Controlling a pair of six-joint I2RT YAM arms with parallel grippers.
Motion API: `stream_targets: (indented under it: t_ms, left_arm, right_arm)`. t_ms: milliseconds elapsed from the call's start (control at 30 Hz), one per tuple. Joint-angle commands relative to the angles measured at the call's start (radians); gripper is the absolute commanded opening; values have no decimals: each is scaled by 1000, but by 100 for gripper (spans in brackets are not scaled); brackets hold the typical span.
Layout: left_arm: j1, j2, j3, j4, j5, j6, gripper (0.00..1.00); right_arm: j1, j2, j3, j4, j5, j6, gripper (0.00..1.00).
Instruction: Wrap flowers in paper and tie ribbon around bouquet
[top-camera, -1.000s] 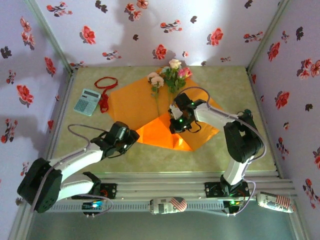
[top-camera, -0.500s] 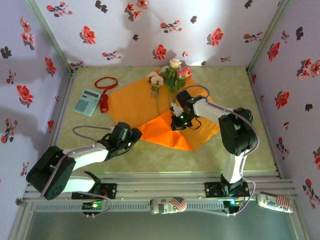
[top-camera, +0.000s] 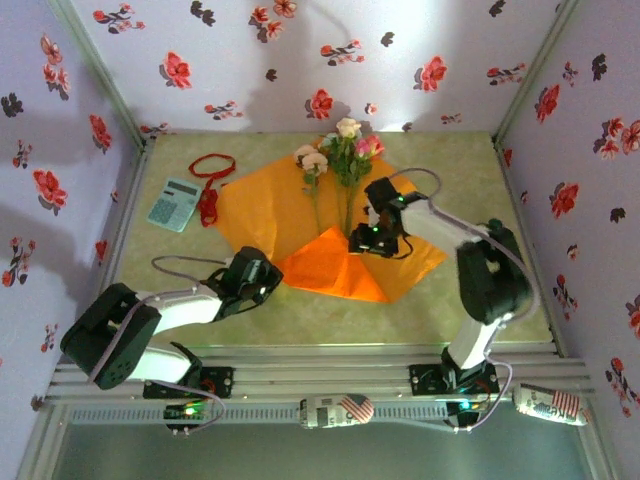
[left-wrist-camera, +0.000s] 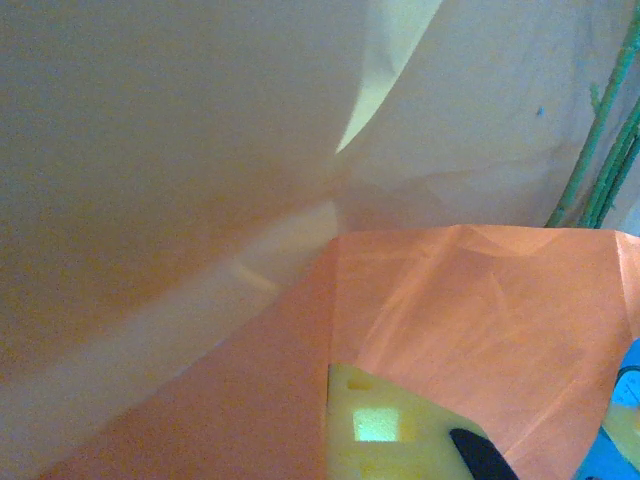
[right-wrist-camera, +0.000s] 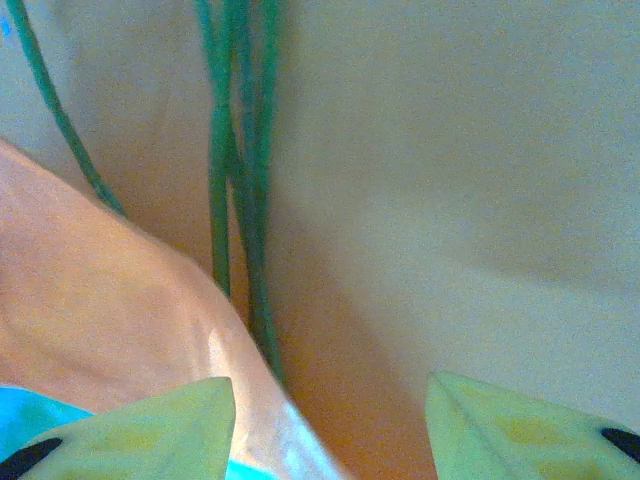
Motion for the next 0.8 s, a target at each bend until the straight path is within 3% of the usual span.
stream_targets:
  t_ms: [0, 200, 300, 567, 767]
  left_arm:
    - [-11, 25, 40, -11, 35, -70, 0]
    - [-13, 56, 78, 12, 109, -116, 0]
    - [-13, 60, 90, 7, 137, -129, 0]
    - [-7, 29, 109, -68, 187, -109, 0]
    - [9, 17, 109, -91, 217, -92, 0]
  right_arm:
    - [29, -171, -120, -15, 54, 405, 54]
    - [189, -291, -255, 178, -8, 837, 54]
    - [278, -287, -326, 376, 0, 1063, 54]
    - [484, -172, -458, 809, 194, 1543, 59]
    - [571, -56, -478, 1022, 369, 1689, 56]
